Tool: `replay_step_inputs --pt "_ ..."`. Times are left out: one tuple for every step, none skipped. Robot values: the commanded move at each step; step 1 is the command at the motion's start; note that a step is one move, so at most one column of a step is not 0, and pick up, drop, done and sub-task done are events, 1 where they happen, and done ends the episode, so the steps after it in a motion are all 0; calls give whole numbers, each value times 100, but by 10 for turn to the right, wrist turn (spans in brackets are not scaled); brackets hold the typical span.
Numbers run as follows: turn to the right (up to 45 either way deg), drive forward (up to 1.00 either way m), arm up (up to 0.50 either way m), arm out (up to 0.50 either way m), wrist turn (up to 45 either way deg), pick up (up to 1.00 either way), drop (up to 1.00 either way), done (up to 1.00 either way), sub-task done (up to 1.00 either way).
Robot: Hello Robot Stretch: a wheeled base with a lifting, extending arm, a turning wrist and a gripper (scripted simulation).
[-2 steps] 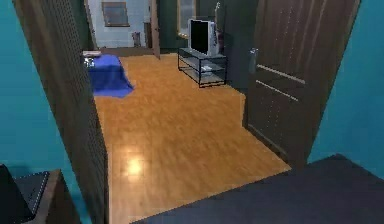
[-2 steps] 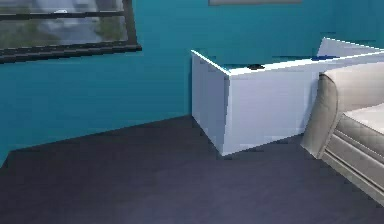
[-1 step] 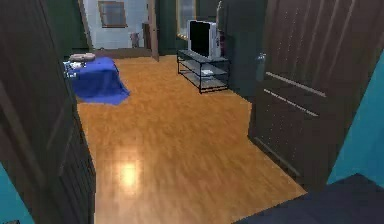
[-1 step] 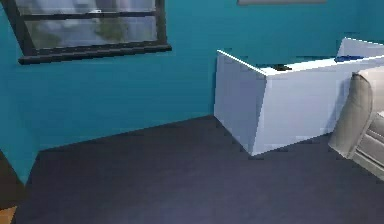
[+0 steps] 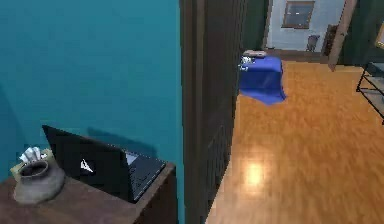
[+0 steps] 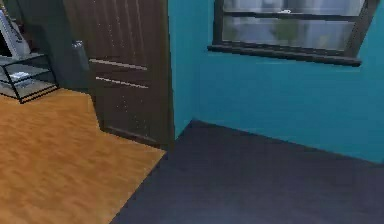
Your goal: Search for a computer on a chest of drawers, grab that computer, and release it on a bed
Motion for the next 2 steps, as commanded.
replay_step_inputs --pt "-450 0 0 0 0 0 0 0 0" --pt "-450 0 0 0 0 0 0 0 0"
